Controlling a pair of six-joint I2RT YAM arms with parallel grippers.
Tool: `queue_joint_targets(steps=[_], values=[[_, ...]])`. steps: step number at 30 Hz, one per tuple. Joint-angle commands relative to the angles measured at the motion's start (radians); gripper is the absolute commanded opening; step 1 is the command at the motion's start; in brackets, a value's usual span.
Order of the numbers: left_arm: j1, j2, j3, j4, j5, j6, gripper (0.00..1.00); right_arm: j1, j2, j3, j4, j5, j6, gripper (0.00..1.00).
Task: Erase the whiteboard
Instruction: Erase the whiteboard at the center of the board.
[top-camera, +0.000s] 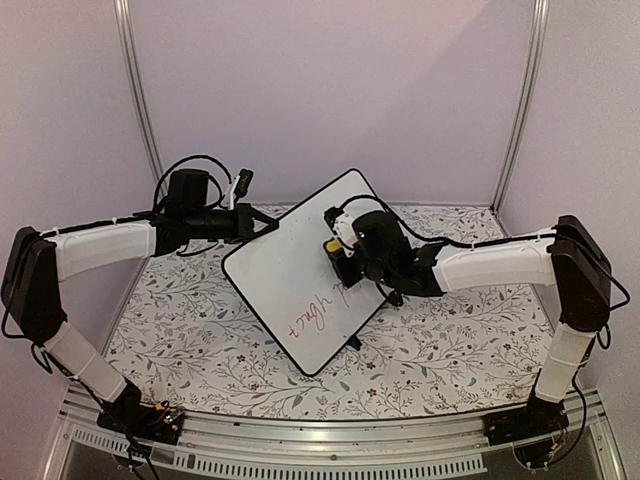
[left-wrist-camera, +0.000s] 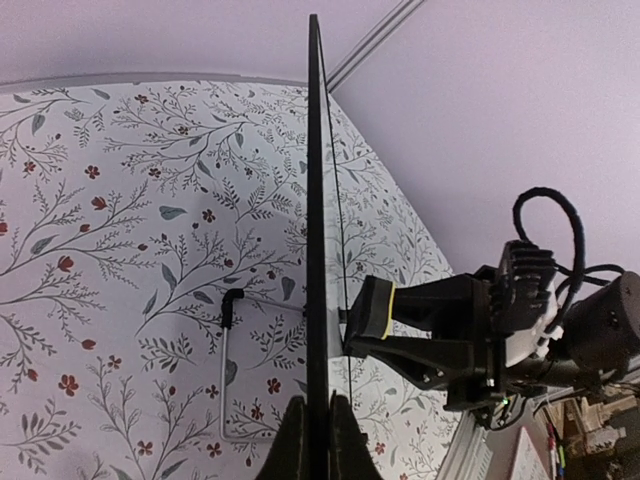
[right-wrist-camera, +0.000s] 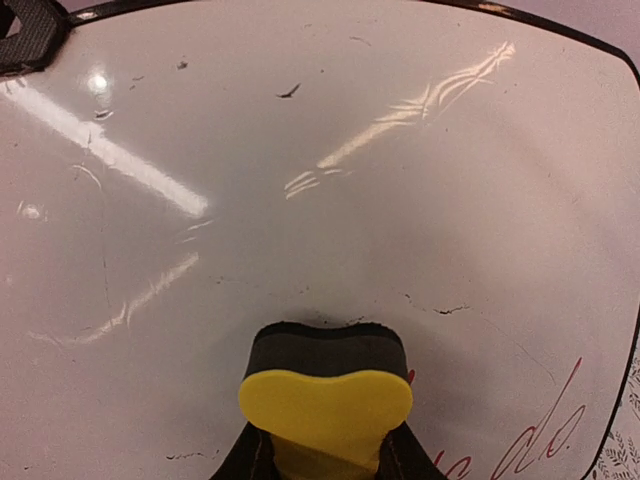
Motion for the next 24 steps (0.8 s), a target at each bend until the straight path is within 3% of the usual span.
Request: queue_joint_targets(steps=[1,24], values=[[-0.011,-0.005,0.015,0.038,0.043,0.043,0.00,0.007,0.047,0.036,-0.050,-0.029,0.010,0.00],[-0.009,-0.010,0.015,0.039,0.049,0.039,0.00,0.111,0.066,0.052,-0.056,-0.019,0.010,0.00]])
